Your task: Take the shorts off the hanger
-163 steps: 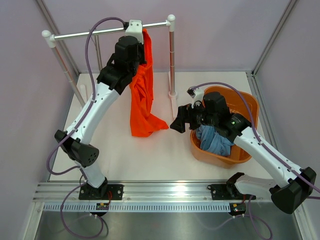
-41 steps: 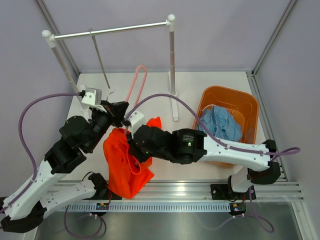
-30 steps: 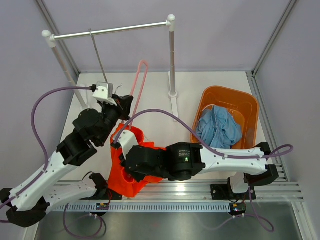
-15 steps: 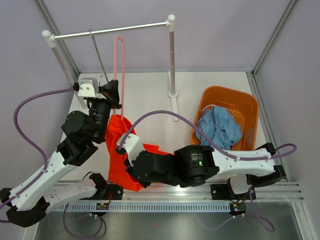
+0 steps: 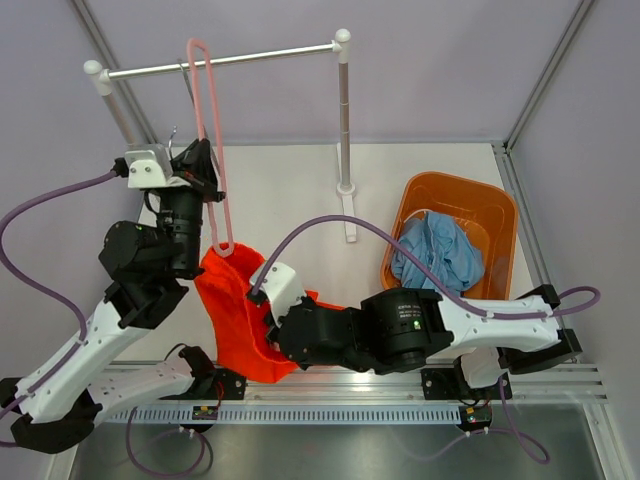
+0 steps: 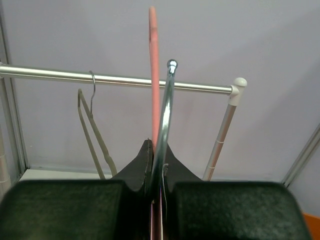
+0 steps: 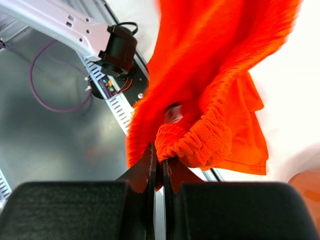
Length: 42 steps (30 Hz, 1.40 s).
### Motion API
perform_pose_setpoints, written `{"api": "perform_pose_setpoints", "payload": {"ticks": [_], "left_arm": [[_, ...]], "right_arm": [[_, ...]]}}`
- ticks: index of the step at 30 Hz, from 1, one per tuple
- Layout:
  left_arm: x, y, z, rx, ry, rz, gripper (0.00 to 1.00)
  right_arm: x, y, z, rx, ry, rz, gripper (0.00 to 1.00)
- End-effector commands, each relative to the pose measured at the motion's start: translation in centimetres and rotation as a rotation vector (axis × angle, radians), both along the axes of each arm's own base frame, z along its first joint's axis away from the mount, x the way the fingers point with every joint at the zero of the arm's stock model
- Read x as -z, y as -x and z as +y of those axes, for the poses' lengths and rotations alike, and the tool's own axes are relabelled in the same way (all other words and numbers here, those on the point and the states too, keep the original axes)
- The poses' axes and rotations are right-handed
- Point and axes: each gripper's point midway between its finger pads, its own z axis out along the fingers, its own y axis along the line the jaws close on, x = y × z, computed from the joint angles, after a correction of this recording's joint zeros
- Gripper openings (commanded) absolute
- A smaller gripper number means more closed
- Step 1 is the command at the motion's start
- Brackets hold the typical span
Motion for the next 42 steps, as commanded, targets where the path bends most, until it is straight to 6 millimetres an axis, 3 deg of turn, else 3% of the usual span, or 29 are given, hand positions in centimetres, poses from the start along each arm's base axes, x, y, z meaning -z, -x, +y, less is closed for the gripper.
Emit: {"api": "perform_pose_setpoints", "payload": {"ticks": [1, 4, 8, 11, 12, 14, 15, 20, 22, 23, 24, 26, 27, 29, 30, 32, 38, 40, 41, 42], "left_arm": [[-4.5, 1.4, 2.1, -0.017, 0.117, -0.088, 0.00], [-4.0, 1.3, 1.7, -0.001, 0.088, -0.066, 0.00], [-4.6, 1.9, 2.9, -0.035, 0.068, -0.073, 0.00], [-4.1, 2.2, 1.2, 0.073, -0.004, -0.009, 0.00], [-3.8, 2.2, 0.6, 0.099, -0.016, 0.010, 0.00], [-3.1, 2.5, -0.5, 0.167, -0.016, 0.039, 0.00], [-2.0, 2.6, -0.9, 0.188, -0.032, 0.081, 0.00], [2.4, 2.8, -2.2, 0.255, -0.081, 0.181, 0.00], [4.3, 2.5, -2.5, 0.255, -0.116, 0.212, 0.00], [5.0, 2.5, -2.7, 0.258, -0.137, 0.233, 0.00], [5.6, 2.4, -2.8, 0.259, -0.152, 0.249, 0.00], [6.8, 2.2, -3.3, 0.272, -0.186, 0.281, 0.00], [7.0, 2.3, -3.4, 0.274, -0.195, 0.286, 0.00], [7.9, 2.2, -3.5, 0.276, -0.208, 0.298, 0.00], [8.1, 2.2, -3.5, 0.277, -0.211, 0.299, 0.00], [8.9, 2.2, -3.7, 0.284, -0.220, 0.305, 0.00], [9.8, 2.0, -4.0, 0.289, -0.237, 0.320, 0.00], [10.0, 2.0, -4.1, 0.290, -0.242, 0.324, 0.00], [10.1, 2.0, -4.1, 0.290, -0.241, 0.324, 0.00], [10.1, 1.9, -4.2, 0.290, -0.241, 0.324, 0.00]], "right_arm": [[-3.4, -1.5, -2.1, 0.083, -0.083, -0.041, 0.00], [-5.1, -3.0, -3.6, 0.146, -0.103, -0.089, 0.00], [-7.6, -4.2, -5.7, 0.189, -0.145, -0.126, 0.00], [-9.9, -6.2, -7.3, 0.266, -0.177, -0.214, 0.00], [-11.6, -7.5, -8.4, 0.332, -0.207, -0.260, 0.00], [-13.1, -9.7, -9.5, 0.405, -0.206, -0.329, 0.00], [-14.8, -11.2, -10.6, 0.463, -0.224, -0.381, 0.00], [-19.0, -18.6, -15.5, 0.721, -0.237, -0.521, 0.00], [-21.9, -20.0, -17.4, 0.790, -0.271, -0.590, 0.00], [-23.3, -20.5, -19.3, 0.861, -0.283, -0.623, 0.00], [-25.6, -21.2, -20.7, 0.926, -0.311, -0.685, 0.00], [-27.5, -21.5, -23.1, 1.016, -0.325, -0.748, 0.00], [-30.5, -21.1, -25.7, 1.088, -0.409, -0.795, 0.00], [-32.6, -20.7, -28.6, 1.154, -0.467, -0.836, 0.00], [-34.2, -20.0, -31.3, 1.205, -0.525, -0.854, 0.00], [-36.4, -18.9, -34.6, 1.237, -0.620, -0.871, 0.00], [-37.7, -17.4, -39.3, 1.264, -0.688, -0.878, 0.00], [-37.1, -17.6, -38.7, 1.258, -0.668, -0.877, 0.00], [-36.8, -17.3, -39.6, 1.261, -0.681, -0.864, 0.00], [-36.3, -17.6, -38.5, 1.242, -0.661, -0.862, 0.00]]}}
